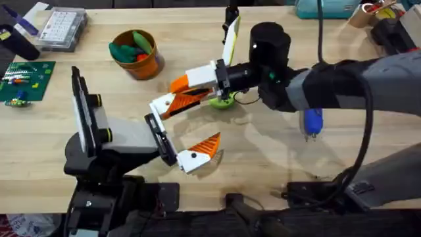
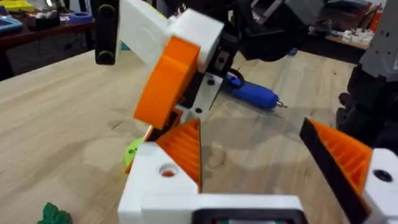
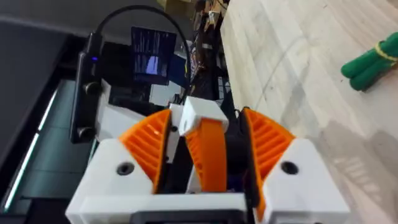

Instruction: Pick up the gripper from the table and insert it into the empty holder that is missing its gripper. Then pick up a screw, insert it into the mounting hole, and use the screwdriver to tighten it. Finally, clean up the table by picking up the vegetable and placing it into the bucket.

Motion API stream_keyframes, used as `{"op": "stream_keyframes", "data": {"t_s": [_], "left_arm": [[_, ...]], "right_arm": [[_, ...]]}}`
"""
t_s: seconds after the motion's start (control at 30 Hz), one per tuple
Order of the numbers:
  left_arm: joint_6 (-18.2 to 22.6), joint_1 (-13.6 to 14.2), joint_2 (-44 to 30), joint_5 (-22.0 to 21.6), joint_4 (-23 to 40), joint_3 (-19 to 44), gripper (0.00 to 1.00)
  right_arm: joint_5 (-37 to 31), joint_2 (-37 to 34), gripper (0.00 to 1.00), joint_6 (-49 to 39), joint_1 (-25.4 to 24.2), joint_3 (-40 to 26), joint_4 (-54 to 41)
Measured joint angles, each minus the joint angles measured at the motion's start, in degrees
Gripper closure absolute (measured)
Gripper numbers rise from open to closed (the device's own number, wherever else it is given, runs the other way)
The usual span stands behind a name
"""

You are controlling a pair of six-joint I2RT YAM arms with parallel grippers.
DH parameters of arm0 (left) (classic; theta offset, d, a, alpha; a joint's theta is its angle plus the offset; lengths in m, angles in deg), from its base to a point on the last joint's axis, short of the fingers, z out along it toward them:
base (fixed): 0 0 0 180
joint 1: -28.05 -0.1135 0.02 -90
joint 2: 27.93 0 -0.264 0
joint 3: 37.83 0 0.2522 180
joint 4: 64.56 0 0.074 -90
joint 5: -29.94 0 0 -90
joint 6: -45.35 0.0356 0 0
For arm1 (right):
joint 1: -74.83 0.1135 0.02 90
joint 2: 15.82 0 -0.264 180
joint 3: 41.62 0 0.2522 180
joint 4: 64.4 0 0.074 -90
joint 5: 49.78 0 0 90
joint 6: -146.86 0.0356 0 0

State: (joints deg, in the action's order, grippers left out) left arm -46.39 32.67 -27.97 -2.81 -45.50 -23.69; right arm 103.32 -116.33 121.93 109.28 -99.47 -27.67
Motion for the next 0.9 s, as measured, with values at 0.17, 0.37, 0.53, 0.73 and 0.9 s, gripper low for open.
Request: {"op": "stream_keyframes", "data": {"t_s": [0.17,0.37,0.53,0.73,0.9], "left_arm": [[0.0,0.0,0.0,0.0,0.0,0.0,0.010],[0.0,0.0,0.0,0.0,0.0,0.0,0.010],[0.0,0.0,0.0,0.0,0.0,0.0,0.010],[0.0,0.0,0.0,0.0,0.0,0.0,0.010],[0.9,0.0,0.0,0.1,-0.2,0.0,0.010]], "right_arm": [[2.8,0.0,0.053,0.0,-2.1,0.0,0.0],[7.8,0.0,0.008,0.0,-2.6,0.0,0.0],[10.3,0.0,0.008,0.0,-2.6,0.0,0.0],[11.9,0.0,0.212,-0.1,-2.6,-0.1,0.1],[11.6,-0.1,0.846,0.0,-2.7,-0.1,-0.8]]}}
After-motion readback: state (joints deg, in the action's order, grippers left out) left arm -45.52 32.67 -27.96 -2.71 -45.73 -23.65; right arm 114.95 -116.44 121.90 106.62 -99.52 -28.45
